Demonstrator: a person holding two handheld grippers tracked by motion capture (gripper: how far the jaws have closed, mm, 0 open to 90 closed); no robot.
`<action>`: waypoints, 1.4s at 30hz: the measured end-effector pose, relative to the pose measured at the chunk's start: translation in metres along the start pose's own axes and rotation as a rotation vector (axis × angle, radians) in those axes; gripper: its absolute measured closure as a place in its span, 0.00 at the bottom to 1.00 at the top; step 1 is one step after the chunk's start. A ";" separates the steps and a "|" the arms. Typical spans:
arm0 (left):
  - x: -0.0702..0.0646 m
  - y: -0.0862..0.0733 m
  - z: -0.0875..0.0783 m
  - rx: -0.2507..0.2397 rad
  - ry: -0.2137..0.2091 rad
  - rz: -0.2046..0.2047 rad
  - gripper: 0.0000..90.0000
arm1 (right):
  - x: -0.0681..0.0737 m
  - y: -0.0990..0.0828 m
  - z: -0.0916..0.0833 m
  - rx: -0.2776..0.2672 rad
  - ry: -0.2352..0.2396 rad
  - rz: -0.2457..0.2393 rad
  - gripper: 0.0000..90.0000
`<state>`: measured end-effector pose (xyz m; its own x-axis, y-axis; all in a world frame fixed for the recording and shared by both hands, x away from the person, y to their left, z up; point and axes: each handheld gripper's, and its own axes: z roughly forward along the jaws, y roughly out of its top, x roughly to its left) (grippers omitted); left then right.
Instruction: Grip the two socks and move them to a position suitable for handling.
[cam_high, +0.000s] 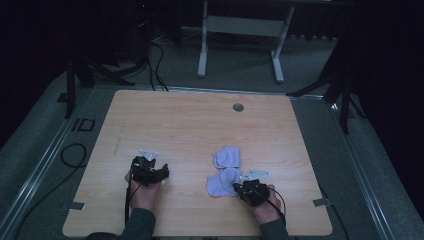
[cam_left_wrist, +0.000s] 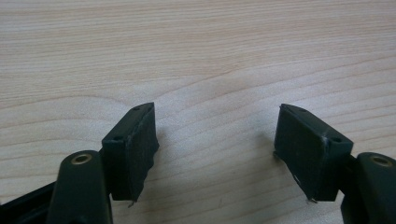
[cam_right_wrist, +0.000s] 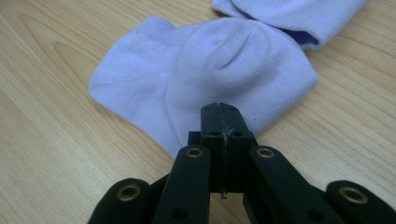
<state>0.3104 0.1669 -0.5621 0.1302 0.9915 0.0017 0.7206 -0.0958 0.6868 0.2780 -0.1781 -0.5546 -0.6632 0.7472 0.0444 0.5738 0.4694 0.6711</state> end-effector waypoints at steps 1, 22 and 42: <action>0.000 0.000 0.000 -0.001 -0.001 0.000 0.34 | 0.001 0.000 0.000 0.000 0.001 -0.004 1.00; -0.017 0.001 -0.014 -0.022 -0.185 0.069 0.72 | 0.029 0.027 0.026 0.009 0.023 -0.104 1.00; -0.067 -0.007 -0.012 -0.015 -0.411 0.263 1.00 | 0.037 0.040 0.038 0.015 0.037 -0.103 1.00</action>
<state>0.2883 0.1024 -0.5579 0.5668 0.8167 -0.1086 0.6178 -0.3342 0.7118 0.2943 -0.1135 -0.5539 -0.7361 0.6769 0.0029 0.5087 0.5504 0.6620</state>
